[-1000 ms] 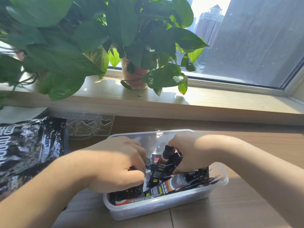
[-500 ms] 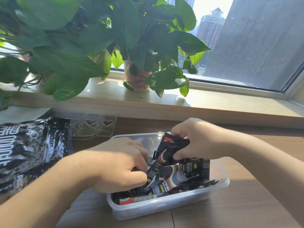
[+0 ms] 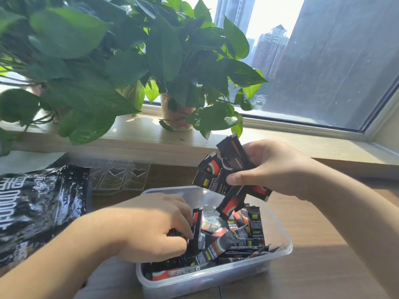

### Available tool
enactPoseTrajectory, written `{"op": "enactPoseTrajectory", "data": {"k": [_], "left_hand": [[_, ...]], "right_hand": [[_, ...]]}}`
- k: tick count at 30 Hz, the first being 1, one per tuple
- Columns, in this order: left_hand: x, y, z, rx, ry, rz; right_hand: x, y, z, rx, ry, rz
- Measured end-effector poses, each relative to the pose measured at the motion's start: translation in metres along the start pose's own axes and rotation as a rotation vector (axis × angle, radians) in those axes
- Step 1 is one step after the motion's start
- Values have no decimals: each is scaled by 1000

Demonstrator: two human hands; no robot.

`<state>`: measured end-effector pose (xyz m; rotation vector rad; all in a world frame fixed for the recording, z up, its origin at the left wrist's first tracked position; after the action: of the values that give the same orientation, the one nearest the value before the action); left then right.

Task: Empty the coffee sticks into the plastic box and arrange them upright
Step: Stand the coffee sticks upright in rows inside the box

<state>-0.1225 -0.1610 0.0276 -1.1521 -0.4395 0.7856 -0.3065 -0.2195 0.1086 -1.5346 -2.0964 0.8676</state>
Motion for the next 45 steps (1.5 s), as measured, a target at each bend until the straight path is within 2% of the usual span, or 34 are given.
{"op": "enactPoseTrajectory", "data": {"k": [1,9,12,14,16,18,23,32,40,45], "left_hand": [[0,-3,0,-38,5,23],[-1,-25,-2,103,-42,153],[-2,-43,-12,197,-101,362],[-7,-48,-17,461,-187,417],[-18,-46,-16,768,-268,360],[-29,-45,-11,882,-272,329],[-38,-44,-22,942,-311,475],[-36,-31,-30,899,-358,541],[-30,-31,-31,733,-356,633],[-28,-31,-31,862,-320,711]], "right_hand": [[1,3,3,-32,29,-12],[10,17,38,-201,129,-39],[8,15,41,-234,115,-13],[5,14,40,-285,94,2],[1,16,36,-338,85,2],[-4,20,31,-385,73,-32],[-12,32,27,-346,30,-151],[-13,47,32,-254,-112,-201],[-8,42,36,-225,-134,-148],[-2,33,41,-284,-116,-31]]}}
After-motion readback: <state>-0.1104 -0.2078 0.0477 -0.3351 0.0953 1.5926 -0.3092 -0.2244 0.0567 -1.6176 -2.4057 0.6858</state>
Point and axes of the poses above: each hand's wrist, its own x-axis away from the middle knuckle, its own y-axis out of the palm, z = x × y, the point moved 6 cm from there along -x, towards the middle knuckle, and after that the axes turned 4 degrees about z, right-handed, at the moved point
